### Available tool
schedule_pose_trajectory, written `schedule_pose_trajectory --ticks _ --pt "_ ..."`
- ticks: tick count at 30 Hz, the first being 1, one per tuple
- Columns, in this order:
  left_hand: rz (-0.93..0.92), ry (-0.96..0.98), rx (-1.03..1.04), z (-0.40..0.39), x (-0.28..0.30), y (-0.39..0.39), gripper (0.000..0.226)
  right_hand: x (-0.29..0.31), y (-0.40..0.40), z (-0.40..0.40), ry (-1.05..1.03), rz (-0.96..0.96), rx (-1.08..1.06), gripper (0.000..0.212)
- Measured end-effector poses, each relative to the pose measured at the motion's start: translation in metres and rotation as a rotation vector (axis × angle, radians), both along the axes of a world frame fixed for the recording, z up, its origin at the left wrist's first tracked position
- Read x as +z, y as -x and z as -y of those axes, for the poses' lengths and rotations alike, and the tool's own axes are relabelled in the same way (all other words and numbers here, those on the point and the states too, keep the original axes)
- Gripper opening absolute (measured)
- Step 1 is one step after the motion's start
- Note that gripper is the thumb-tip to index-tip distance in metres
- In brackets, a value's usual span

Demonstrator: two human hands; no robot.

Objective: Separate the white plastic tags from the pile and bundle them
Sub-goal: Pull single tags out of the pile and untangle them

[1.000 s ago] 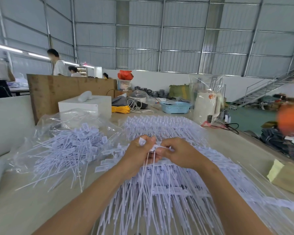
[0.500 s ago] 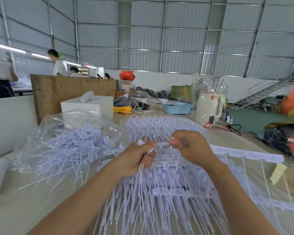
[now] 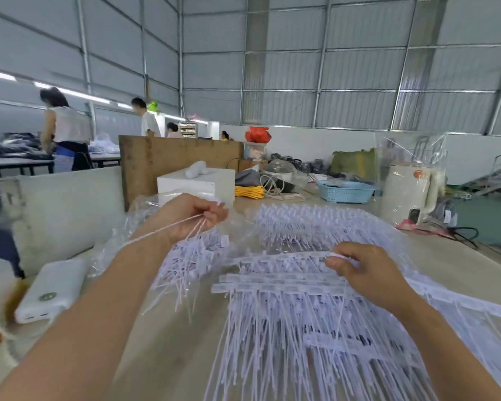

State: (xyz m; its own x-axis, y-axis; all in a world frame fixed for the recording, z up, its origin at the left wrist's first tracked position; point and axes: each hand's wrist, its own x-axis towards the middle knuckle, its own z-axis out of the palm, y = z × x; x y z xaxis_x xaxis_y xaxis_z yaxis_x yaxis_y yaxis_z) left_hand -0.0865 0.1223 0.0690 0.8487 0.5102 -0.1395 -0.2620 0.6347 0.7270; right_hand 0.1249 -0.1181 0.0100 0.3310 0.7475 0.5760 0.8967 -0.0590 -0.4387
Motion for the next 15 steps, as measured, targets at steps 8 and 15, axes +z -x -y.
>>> schedule_pose_trajectory --ticks 8,15 --pt "-0.892 -1.075 0.323 -0.076 -0.032 0.001 0.019 -0.001 0.005 -0.004 0.052 -0.019 0.016 0.029" --pt "-1.422 -1.563 0.555 -0.076 -0.047 -0.017 0.045 -0.002 0.008 -0.006 0.070 0.010 0.049 0.035"
